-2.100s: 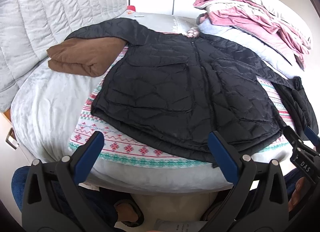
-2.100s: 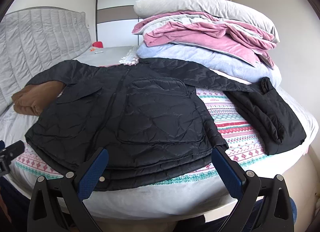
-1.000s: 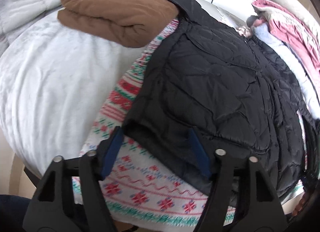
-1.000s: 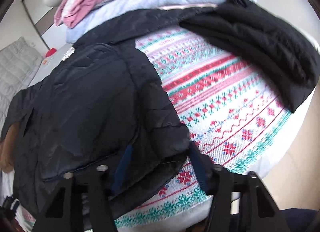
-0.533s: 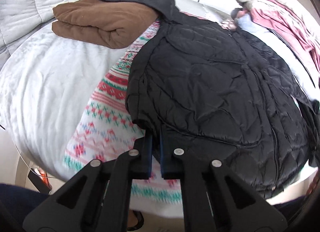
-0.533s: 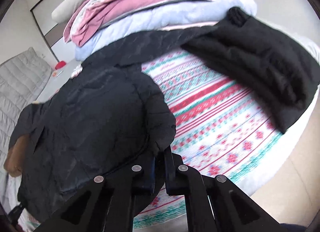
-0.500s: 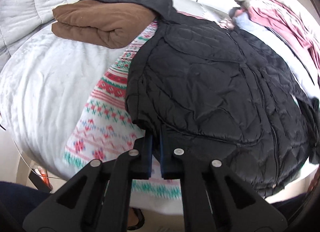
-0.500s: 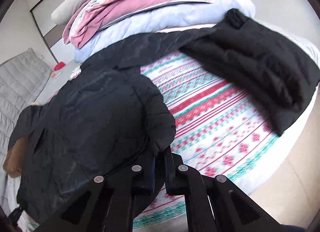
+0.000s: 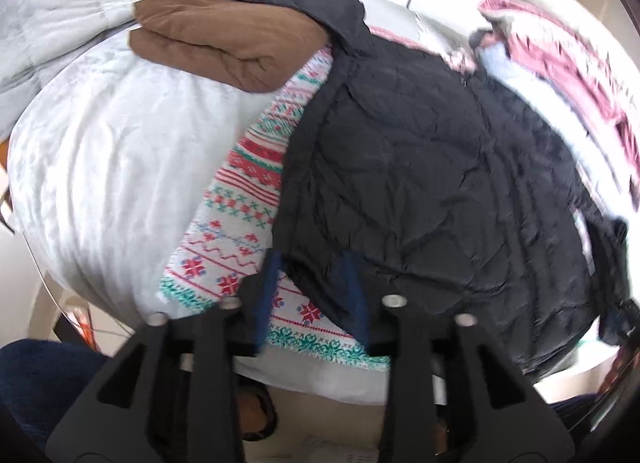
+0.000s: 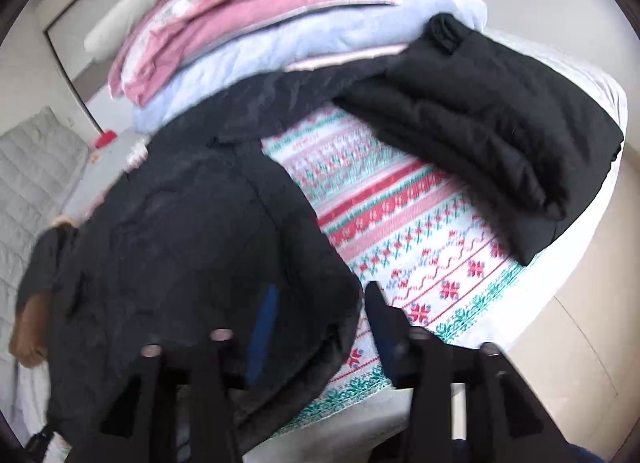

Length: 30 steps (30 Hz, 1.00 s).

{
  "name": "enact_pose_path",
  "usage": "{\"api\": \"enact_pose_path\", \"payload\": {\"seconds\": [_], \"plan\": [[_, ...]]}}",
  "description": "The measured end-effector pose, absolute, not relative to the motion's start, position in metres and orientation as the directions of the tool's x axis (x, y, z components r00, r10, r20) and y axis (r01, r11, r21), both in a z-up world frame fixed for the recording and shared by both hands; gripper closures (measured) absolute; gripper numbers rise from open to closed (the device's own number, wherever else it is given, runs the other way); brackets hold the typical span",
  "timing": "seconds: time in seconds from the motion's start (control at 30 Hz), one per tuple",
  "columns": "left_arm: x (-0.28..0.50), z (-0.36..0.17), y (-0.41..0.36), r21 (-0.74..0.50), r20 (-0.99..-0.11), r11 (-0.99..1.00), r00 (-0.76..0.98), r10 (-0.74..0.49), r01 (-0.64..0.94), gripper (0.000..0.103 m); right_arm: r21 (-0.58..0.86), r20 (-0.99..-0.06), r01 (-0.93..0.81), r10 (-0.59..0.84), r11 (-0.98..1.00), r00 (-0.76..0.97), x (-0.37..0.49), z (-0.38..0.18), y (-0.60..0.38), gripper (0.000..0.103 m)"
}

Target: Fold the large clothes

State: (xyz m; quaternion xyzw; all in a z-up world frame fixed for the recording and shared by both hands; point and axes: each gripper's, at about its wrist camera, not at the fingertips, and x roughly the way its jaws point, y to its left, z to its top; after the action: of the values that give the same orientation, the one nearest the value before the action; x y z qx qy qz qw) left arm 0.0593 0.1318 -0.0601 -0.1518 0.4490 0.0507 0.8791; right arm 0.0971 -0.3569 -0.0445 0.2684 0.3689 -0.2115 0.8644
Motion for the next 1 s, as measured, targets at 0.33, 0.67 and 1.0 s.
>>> {"api": "enact_pose_path", "payload": {"seconds": [0.33,0.67,1.0], "plan": [[0.101,0.004,0.121,-0.306,-0.721,0.921,0.690,-0.060,-0.240,0.020,0.403,-0.686,0.495,-0.103,0.770,0.720,0.141,0.016,-0.387,0.024],[0.217,0.004,0.049,-0.269,-0.752,0.954,0.647,-0.124,-0.131,0.016,0.519,-0.690,0.559,-0.069,0.646,0.721,0.214,-0.011,-0.451,0.017],[0.290,-0.048,0.030,-0.259,-0.834,0.961,0.525,-0.171,-0.099,0.016,0.579,-0.691,0.596,-0.052,0.556,0.721,0.260,-0.037,-0.503,0.017]]}}
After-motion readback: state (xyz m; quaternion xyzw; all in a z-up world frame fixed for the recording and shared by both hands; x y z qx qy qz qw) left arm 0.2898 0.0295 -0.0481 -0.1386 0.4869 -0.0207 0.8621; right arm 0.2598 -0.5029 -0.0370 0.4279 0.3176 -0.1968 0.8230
